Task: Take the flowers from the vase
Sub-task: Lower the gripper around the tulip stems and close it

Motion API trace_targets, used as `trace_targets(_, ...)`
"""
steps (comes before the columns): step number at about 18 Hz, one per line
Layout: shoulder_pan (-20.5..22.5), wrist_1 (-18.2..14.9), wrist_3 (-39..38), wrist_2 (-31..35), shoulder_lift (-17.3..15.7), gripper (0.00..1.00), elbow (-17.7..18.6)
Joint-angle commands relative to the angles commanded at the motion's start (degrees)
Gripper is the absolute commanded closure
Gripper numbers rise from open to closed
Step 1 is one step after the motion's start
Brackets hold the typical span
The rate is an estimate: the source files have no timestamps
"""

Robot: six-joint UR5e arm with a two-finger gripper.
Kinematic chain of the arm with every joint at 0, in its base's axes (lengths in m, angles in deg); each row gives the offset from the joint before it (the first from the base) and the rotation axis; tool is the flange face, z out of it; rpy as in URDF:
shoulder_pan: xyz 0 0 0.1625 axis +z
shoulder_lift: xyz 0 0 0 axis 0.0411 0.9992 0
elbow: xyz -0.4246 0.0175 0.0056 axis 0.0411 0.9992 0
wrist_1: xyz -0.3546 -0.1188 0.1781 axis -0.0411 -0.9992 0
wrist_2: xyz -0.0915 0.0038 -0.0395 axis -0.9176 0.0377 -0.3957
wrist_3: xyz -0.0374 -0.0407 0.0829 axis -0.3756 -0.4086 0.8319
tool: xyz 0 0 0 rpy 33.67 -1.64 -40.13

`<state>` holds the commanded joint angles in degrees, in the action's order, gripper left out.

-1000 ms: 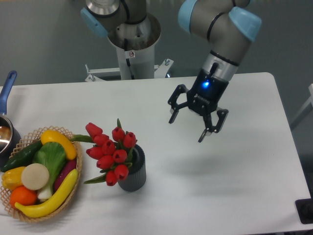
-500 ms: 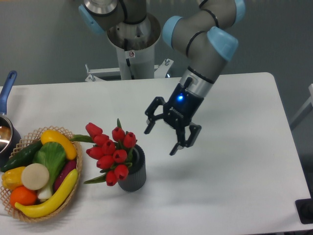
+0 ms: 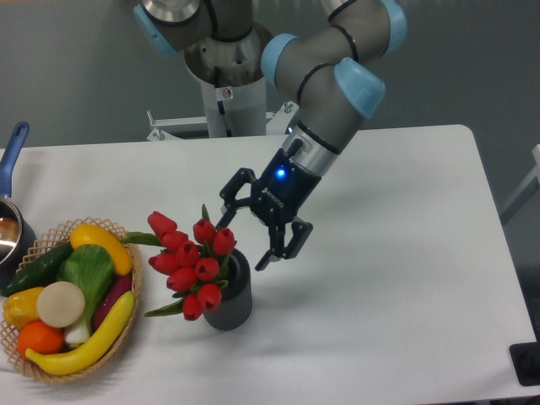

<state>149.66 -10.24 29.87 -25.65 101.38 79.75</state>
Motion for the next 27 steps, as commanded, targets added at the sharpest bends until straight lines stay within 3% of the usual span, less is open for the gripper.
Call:
trace_targets(18,-3.16,1.93,-0.62,-0.27,4.40,0.01,-2.37)
trace_targets(25,-3.16,1.93,-0.44,-0.18,4.84,0.38,-2.29)
trace_targets(27,-3.08,1.93,-0.44,-0.18,4.84,0.42,-2.37)
